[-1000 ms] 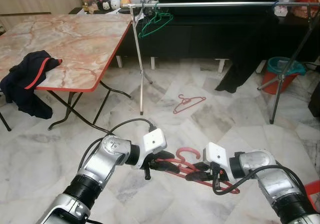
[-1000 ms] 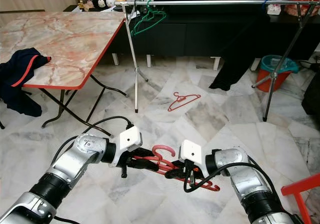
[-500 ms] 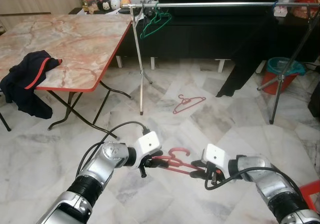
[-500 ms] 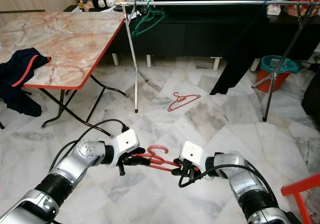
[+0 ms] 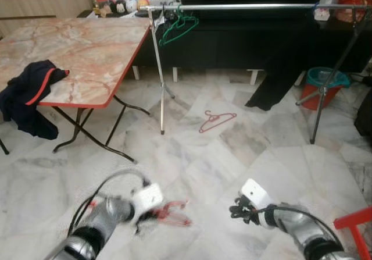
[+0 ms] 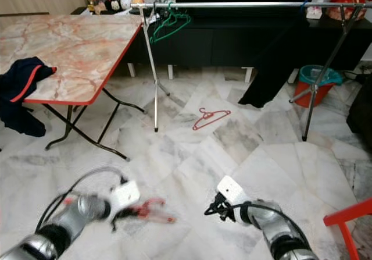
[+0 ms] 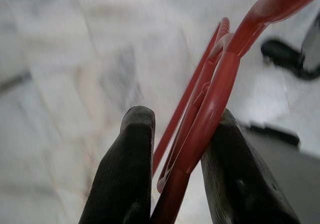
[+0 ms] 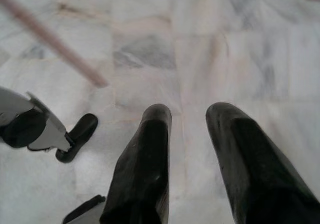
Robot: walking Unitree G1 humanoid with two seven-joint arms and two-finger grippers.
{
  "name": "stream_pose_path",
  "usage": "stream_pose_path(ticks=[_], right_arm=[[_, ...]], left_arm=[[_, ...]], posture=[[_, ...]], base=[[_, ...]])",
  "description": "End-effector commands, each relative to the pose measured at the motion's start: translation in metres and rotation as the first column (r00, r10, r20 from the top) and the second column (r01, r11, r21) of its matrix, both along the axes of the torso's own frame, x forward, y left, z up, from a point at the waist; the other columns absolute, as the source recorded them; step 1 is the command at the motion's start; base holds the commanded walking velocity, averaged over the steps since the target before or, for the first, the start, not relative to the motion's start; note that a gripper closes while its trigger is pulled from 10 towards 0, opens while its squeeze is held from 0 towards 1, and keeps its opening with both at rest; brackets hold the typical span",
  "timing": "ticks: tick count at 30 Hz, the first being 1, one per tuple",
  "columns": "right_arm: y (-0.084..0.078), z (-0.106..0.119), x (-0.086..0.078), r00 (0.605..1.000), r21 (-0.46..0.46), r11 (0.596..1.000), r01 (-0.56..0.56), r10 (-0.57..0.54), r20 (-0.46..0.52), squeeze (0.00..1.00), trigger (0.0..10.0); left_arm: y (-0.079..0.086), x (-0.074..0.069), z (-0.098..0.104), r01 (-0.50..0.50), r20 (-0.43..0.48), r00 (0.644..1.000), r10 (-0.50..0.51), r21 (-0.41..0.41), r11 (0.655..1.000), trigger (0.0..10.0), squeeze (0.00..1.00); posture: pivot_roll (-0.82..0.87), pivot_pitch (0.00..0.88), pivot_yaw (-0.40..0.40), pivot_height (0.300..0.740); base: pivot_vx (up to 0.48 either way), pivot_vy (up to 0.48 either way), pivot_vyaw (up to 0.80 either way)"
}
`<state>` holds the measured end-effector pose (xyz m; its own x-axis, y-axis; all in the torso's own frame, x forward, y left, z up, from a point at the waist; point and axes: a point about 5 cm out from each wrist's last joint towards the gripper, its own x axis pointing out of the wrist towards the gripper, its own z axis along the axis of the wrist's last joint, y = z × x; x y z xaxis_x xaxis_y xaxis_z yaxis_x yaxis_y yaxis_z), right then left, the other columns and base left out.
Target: Hang hanger
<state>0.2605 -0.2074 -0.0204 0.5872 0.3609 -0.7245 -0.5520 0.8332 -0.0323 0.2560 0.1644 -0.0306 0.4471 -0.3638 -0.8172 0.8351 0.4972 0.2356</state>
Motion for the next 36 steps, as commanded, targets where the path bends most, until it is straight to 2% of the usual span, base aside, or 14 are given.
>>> stream_pose_path(ticks=[1, 7, 8, 10, 11, 12, 13, 15, 16, 17, 18, 21, 30, 36], right_arm=[[-0.003, -0.011, -0.010, 0.992, 0.007, 0.993, 0.120, -0.119, -0.032, 0.00, 10.0], [-0.005, -0.044, -0.051, 0.898, -0.009, 0.906, 0.422, -0.420, -0.132, 0.00, 10.0], [-0.005, -0.048, -0.057, 0.875, -0.018, 0.885, 0.465, -0.463, -0.144, 0.00, 10.0], [-0.005, -0.059, -0.078, 0.810, -0.057, 0.828, 0.558, -0.559, -0.178, 0.00, 10.0], [-0.005, -0.062, -0.083, 0.796, -0.071, 0.816, 0.574, -0.576, -0.185, 0.00, 10.0], [-0.005, -0.066, -0.091, 0.775, -0.085, 0.799, 0.596, -0.600, -0.198, 0.00, 10.0], [-0.005, -0.068, -0.096, 0.763, -0.093, 0.789, 0.608, -0.612, -0.206, 0.00, 10.0], [-0.005, -0.072, -0.104, 0.741, -0.111, 0.770, 0.629, -0.636, -0.214, 0.00, 10.0], [-0.005, -0.073, -0.107, 0.731, -0.119, 0.760, 0.639, -0.648, -0.214, 0.00, 10.0], [-0.005, -0.073, -0.107, 0.731, -0.119, 0.760, 0.639, -0.648, -0.214, 0.00, 10.0], [-0.005, -0.075, -0.112, 0.702, -0.115, 0.732, 0.672, -0.678, -0.218, 0.00, 10.0], [-0.003, -0.078, -0.119, 0.656, -0.099, 0.686, 0.721, -0.722, -0.221, 0.00, 10.0], [-0.007, -0.077, -0.120, 0.667, -0.108, 0.692, 0.713, -0.718, -0.199, 0.00, 10.0], [-0.008, -0.076, -0.118, 0.672, -0.109, 0.694, 0.712, -0.718, -0.181, 0.00, 10.0]], left_arm=[[0.008, -0.003, -0.004, -0.056, 0.019, 0.998, 0.056, 0.024, 0.998, 10.0, 0.00], [0.034, -0.034, -0.028, -0.365, 0.001, 0.931, 0.366, 0.040, 0.930, 10.0, 0.00], [0.039, -0.040, -0.031, -0.436, -0.006, 0.900, 0.437, 0.031, 0.899, 10.0, 0.00], [0.056, -0.063, -0.043, -0.645, -0.058, 0.762, 0.645, 0.024, 0.764, 10.0, 0.00], [0.060, -0.070, -0.045, -0.690, -0.071, 0.720, 0.690, 0.027, 0.723, 10.0, 0.00], [0.065, -0.080, -0.049, -0.749, -0.093, 0.657, 0.748, 0.033, 0.662, 10.0, 0.00], [0.068, -0.086, -0.052, -0.778, -0.106, 0.621, 0.777, 0.038, 0.627, 10.0, 0.00], [0.072, -0.097, -0.056, -0.823, -0.132, 0.557, 0.820, 0.047, 0.566, 10.0, 0.00], [0.073, -0.101, -0.057, -0.837, -0.139, 0.535, 0.833, 0.047, 0.545, 10.0, 0.00], [0.073, -0.101, -0.057, -0.837, -0.139, 0.535, 0.833, 0.047, 0.545, 10.0, 0.00], [0.072, -0.106, -0.059, -0.870, -0.157, 0.483, 0.862, 0.030, 0.493, 10.0, 0.00], [0.071, -0.107, -0.060, -0.902, -0.175, 0.426, 0.888, -0.003, 0.432, 10.0, 0.00], [0.070, -0.096, -0.056, -0.911, -0.173, 0.410, 0.895, -0.042, 0.409, 10.0, 0.00], [0.066, -0.095, -0.056, -0.900, -0.173, 0.434, 0.884, -0.031, 0.436, 10.0, 0.00]], posture=[[-0.18, 0.000, 0.033, 0.740], [-0.17, 0.000, 0.031, 0.740], [-0.17, 0.000, 0.031, 0.740], [-0.17, 0.000, 0.033, 0.740], [-0.17, 0.000, 0.035, 0.740], [-0.17, 0.000, 0.035, 0.740], [-0.17, 0.000, 0.035, 0.740], [-0.18, 0.000, 0.035, 0.740], [-0.18, 0.000, 0.036, 0.740], [-0.18, 0.000, 0.036, 0.740], [-0.18, 0.000, 0.035, 0.740], [-0.19, 0.000, 0.033, 0.740], [-0.20, 0.000, 0.032, 0.740], [-0.23, 0.000, 0.054, 0.740]], base=[[0.000, 0.000, 0.00], [0.000, 0.000, 0.00], [0.000, 0.000, 0.00], [0.000, 0.000, 0.00], [0.000, 0.000, 0.00], [0.000, 0.000, 0.00], [0.000, 0.000, 0.00], [0.000, 0.000, 0.00], [0.000, 0.000, 0.00], [0.000, 0.000, 0.00], [0.000, 0.000, 0.00], [0.000, 0.000, 0.00], [0.000, 0.000, 0.00], [0.172, 0.000, 0.00]])
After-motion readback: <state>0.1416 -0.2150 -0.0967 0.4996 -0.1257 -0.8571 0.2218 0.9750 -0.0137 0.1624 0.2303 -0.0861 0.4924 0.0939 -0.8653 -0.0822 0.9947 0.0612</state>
